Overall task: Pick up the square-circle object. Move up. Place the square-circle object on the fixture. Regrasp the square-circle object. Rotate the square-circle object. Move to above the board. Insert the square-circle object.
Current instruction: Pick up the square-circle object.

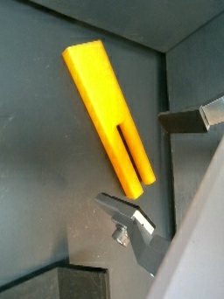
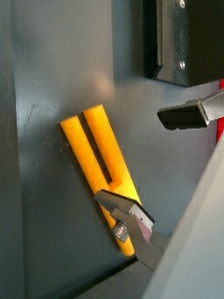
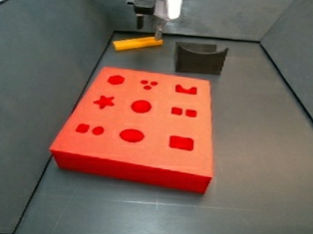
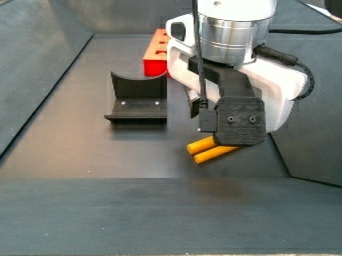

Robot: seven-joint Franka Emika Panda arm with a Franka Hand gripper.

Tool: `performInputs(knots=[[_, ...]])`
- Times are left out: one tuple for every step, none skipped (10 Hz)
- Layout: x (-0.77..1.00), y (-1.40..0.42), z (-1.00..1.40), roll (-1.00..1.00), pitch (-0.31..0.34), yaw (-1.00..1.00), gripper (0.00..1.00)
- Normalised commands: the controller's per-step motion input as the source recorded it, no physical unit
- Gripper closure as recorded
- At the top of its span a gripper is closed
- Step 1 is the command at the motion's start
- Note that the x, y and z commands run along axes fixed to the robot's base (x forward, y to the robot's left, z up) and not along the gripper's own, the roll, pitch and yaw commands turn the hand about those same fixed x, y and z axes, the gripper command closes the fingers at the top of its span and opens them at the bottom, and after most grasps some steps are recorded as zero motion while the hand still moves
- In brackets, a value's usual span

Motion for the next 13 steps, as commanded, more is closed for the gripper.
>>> performInputs(knots=[[-0.20, 0.14, -0.01, -0.50, -0.301, -0.23, 0.00], [-0.28, 0.21, -0.22, -0.43, -0.274, -0.14, 0.00], [-0.25, 0.20, -0.37, -0.35, -0.251, -0.12, 0.00], [-0.25, 0.16, -0.43, -0.33, -0.229, -0.09, 0.00], [-0.09, 0.08, -0.25, -0.36, -0.321, -0.09, 0.00], [0.20, 0.00, -0.23, -0.36, -0.324, -0.18, 0.00], [0.30, 0.00, -0.24, -0.38, -0.300, -0.28, 0.00], [0.23, 0.02, -0.29, -0.34, -0.276, -0.31, 0.00], [0.07, 0.00, -0.29, -0.33, -0.304, -0.28, 0.00], [0.00, 0.00, -0.28, -0.32, -0.316, -0.22, 0.00], [-0.20, 0.00, -0.07, -0.11, -0.303, -0.01, 0.00], [-0.14, 0.00, -0.01, 0.00, -0.140, 0.03, 0.00], [-0.01, -0.01, 0.00, 0.00, -0.010, 0.00, 0.00]])
